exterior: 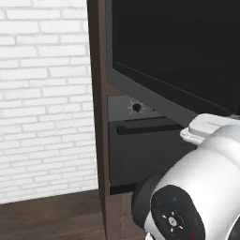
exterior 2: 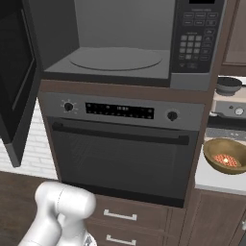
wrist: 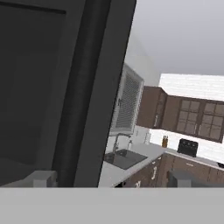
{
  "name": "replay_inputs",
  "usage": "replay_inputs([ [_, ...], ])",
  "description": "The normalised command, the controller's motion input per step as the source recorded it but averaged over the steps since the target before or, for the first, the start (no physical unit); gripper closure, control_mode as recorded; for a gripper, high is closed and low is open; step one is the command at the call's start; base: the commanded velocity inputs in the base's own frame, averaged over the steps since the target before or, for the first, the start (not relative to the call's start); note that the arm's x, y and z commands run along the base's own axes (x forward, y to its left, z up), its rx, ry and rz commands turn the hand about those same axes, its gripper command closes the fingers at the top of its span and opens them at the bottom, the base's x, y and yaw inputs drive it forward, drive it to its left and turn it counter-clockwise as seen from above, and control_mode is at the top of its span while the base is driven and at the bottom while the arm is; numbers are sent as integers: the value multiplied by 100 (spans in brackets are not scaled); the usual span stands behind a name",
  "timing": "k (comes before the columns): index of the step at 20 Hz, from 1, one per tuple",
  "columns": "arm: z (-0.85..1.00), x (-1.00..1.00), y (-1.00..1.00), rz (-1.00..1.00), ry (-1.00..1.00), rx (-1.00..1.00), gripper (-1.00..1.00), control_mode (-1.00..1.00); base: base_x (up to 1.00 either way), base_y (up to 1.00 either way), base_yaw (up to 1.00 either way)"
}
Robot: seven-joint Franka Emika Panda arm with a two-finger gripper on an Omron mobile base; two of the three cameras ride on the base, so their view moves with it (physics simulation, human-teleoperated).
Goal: Open the microwave, place the bowl with waffle inside the microwave, then close the microwave door and turn it on.
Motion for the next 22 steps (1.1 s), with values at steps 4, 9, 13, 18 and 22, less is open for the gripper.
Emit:
replay_inputs([
  [4,-1,-51,-88,54,0,5,-100,-100,0,0,0],
  [9,-7,-28,-71,62,2,12,-100,-100,0,0,0],
  [13,-15,2,-64,65,3,13,-100,-100,0,0,0],
  [18,-3,11,-53,25,-1,11,-100,-100,0,0,0],
  [22,0,0,-25,8,-1,1,-100,-100,0,0,0],
])
